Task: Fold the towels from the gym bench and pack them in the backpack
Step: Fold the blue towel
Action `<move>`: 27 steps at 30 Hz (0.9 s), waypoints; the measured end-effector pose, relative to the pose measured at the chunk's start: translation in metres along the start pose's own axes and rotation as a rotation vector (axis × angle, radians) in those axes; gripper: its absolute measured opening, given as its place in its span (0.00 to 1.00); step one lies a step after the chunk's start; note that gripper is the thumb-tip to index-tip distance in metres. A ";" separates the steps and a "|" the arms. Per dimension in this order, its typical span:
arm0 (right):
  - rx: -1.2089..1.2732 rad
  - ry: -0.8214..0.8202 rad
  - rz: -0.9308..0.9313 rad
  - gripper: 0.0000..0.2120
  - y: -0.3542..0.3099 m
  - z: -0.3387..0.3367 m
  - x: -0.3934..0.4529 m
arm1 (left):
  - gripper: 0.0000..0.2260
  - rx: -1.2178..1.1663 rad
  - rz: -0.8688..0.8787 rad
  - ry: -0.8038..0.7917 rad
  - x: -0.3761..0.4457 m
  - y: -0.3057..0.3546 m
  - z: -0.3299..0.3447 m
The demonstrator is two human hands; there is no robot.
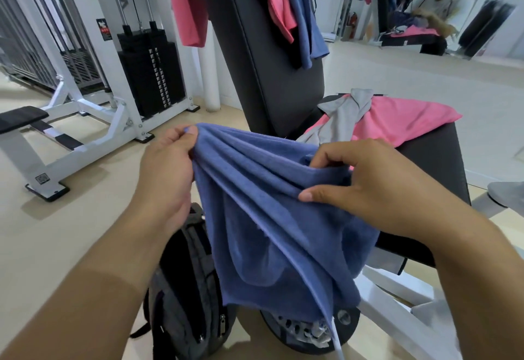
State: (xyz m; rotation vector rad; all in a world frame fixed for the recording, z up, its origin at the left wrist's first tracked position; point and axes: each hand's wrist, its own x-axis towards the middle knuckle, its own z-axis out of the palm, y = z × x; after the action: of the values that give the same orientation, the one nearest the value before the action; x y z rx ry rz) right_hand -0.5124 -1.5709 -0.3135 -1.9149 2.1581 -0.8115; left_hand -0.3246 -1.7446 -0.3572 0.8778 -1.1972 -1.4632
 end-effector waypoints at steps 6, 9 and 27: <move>0.076 0.025 -0.038 0.09 -0.010 0.008 0.003 | 0.12 -0.006 0.007 0.107 0.010 0.004 -0.016; 0.061 0.061 0.047 0.07 -0.002 0.014 0.008 | 0.12 0.017 0.018 0.157 0.014 0.002 -0.022; 0.205 -0.146 -0.300 0.03 -0.064 0.054 -0.005 | 0.09 0.134 0.200 0.589 0.044 -0.002 -0.078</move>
State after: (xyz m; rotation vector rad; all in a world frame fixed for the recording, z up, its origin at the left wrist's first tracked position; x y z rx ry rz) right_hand -0.4308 -1.5845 -0.3294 -2.1411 1.6594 -0.8700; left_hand -0.2617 -1.8052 -0.3757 1.1445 -0.9074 -0.8782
